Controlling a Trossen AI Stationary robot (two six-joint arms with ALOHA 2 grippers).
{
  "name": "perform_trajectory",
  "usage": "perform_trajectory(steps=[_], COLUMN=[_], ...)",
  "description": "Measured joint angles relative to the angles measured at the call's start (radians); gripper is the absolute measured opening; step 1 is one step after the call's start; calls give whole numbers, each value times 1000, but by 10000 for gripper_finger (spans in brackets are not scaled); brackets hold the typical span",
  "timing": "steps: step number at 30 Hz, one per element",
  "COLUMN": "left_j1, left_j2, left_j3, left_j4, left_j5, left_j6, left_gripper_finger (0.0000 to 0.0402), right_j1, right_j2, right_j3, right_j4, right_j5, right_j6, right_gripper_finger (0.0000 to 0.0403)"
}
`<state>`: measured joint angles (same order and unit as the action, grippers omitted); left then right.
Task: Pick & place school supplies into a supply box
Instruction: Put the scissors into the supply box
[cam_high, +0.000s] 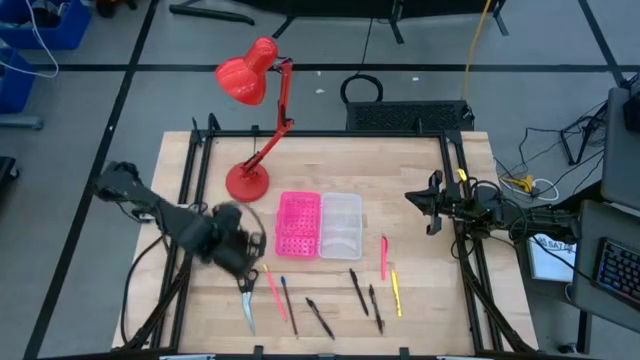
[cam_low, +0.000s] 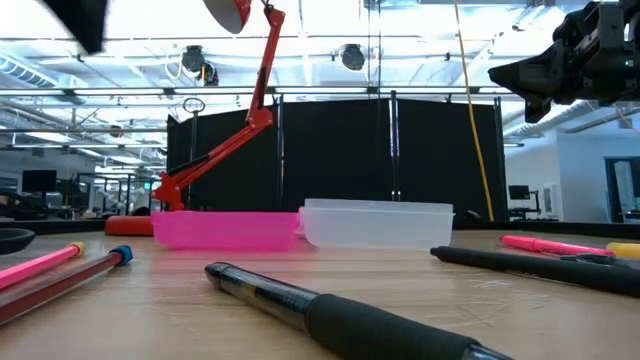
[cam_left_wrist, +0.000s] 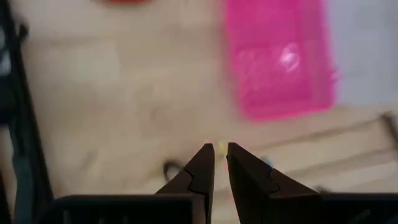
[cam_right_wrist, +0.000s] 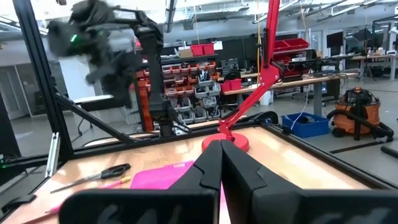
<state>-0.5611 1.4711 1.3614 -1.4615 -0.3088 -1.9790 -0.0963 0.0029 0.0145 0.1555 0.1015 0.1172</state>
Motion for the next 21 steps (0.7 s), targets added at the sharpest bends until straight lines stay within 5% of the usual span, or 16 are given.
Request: perform_trajectory(steps=[5, 11, 21], left_j1=[-76, -74, -36], left_j2=[64, 115, 212], left_j3=[-72, -130, -143], left_j4=[101, 207, 299], left_j5=[62, 169, 255], left_j6=[-240, -122, -257], left_gripper_finger=[51, 61, 196], right_j1=[0, 0, 0], right_j2=[0, 0, 0], right_j3=[0, 0, -1], right_j4=[11, 118, 132], right_j5=[0, 1, 1], right_j6=[3, -17, -25], right_gripper_finger=[0, 0, 0])
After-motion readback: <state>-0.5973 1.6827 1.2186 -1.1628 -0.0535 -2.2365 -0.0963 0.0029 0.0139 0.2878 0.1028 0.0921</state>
